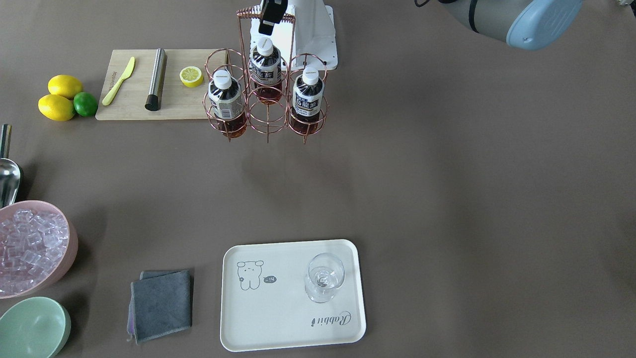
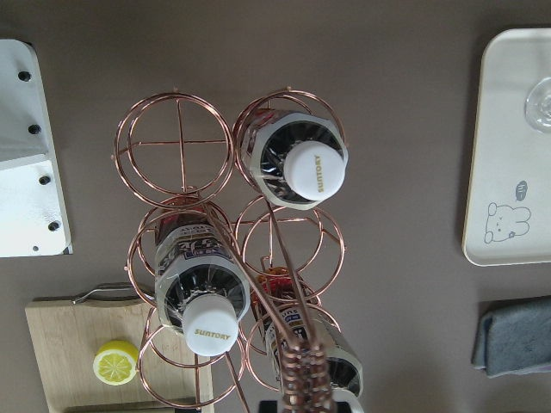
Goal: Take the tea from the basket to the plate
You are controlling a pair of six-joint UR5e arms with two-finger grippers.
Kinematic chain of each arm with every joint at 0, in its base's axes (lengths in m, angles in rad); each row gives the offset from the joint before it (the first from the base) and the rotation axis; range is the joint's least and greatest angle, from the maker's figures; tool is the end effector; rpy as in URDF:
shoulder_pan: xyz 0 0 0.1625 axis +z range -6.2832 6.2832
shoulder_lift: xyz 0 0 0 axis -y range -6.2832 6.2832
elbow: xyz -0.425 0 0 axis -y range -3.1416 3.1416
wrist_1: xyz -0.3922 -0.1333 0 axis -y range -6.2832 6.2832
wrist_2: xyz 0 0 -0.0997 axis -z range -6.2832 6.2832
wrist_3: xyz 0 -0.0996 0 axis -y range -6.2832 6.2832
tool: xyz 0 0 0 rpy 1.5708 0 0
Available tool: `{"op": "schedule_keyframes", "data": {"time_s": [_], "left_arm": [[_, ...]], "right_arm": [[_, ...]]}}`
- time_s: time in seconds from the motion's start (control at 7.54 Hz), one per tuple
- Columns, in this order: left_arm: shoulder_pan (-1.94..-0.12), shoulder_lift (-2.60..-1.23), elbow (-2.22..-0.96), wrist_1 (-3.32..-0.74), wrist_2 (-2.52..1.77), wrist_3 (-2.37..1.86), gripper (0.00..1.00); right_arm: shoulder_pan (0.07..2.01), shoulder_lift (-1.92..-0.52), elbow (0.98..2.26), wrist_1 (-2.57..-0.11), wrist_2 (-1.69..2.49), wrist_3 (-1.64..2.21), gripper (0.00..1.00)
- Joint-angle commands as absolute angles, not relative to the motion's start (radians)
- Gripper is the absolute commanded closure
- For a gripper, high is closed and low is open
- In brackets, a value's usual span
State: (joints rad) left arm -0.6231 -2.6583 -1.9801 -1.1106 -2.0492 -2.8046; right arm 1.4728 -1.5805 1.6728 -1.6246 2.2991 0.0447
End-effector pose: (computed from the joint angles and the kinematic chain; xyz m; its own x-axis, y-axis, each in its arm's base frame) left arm 0.3811 -0.3816 -0.0719 -0.0485 -0.9968 -0.0634 0.4551 0.0344 -0.8898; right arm 0.0189 -0.4931 0.6218 0.7438 -0.0540 0.6662 0.0646 0.9979 0.0087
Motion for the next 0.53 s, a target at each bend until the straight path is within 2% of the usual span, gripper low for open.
{"op": "schedule_keyframes", "data": {"time_s": [0.0,0.4], "left_arm": [[-0.623,-2.658,-1.983,-1.089,-2.045,-2.812,1.00],[-0.632,-2.658,-1.990,-1.063,-2.043,-2.812,1.00]], "right_arm": [[1.470,-1.578,1.806,-1.628,2.370,0.083,0.00],[1.422,-1.533,1.905,-1.628,2.378,0.156,0.00]]}}
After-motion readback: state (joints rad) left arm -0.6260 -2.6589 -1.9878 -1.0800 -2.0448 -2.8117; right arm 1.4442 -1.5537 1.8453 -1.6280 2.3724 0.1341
